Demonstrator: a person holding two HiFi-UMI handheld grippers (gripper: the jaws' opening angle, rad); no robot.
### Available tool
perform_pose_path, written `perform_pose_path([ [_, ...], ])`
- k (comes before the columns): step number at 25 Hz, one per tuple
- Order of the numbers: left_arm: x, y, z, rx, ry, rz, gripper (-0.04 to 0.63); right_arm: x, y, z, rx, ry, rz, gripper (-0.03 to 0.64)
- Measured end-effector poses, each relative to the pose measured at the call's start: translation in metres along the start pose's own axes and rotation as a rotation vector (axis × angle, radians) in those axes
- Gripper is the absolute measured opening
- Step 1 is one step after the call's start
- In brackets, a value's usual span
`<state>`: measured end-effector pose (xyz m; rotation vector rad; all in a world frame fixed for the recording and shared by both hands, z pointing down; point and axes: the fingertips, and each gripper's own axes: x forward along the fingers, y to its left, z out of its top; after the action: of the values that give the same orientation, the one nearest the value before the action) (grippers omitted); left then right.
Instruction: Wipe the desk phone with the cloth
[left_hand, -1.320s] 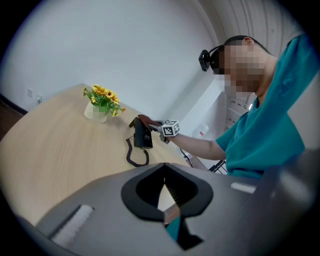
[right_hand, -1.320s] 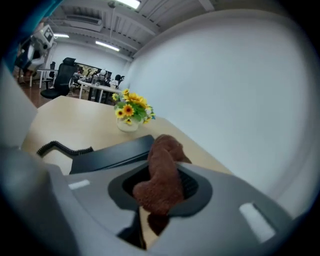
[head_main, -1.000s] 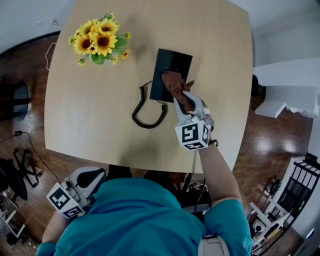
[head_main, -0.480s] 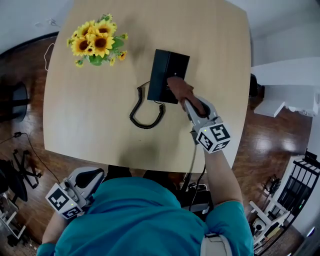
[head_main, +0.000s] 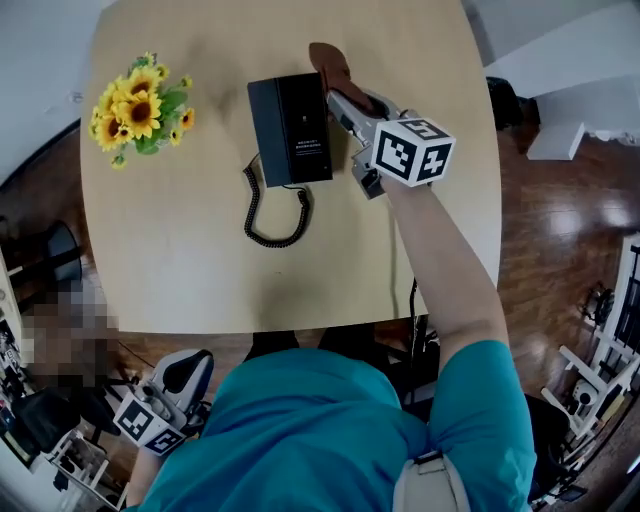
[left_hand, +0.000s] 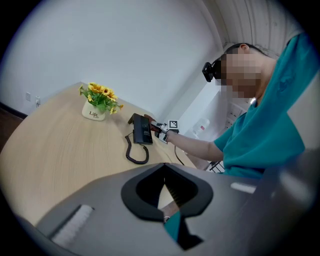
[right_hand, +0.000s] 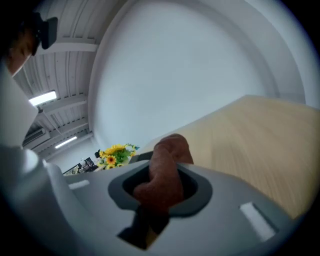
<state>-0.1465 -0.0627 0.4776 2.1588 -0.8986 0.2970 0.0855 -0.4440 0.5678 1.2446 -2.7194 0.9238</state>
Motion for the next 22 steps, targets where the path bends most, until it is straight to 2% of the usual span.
perform_pose_path([
  [6,0.012,-0.01,0.001,0.03,0.045,-0.022,0.006,-0.033,0.015,-0.058,-0.111,0.11,-0.002,0.086],
  [9,0.019,-0.013,0.002,0.041,0.059,-0.033,0.006,-0.057,0.03,-0.084,-0.22,0.164,-0.008,0.086],
  [12,0.024,-0.016,0.003,0.05,0.068,-0.043,0.006,-0.084,0.053,-0.115,-0.398,0.257,0.0,0.086],
  [14,0.026,-0.017,0.003,0.052,0.072,-0.048,0.006,-0.101,0.072,-0.133,-0.529,0.321,0.026,0.086],
  [17,0.026,-0.017,0.002,0.048,0.073,-0.049,0.006,-0.121,0.102,-0.153,-0.669,0.405,0.105,0.086],
  [20,0.027,-0.017,0.002,0.046,0.075,-0.054,0.006,-0.114,0.129,-0.167,-0.773,0.462,0.193,0.087],
  [22,0.029,-0.018,0.002,0.052,0.075,-0.055,0.006,-0.095,0.127,-0.165,-0.803,0.484,0.182,0.087],
])
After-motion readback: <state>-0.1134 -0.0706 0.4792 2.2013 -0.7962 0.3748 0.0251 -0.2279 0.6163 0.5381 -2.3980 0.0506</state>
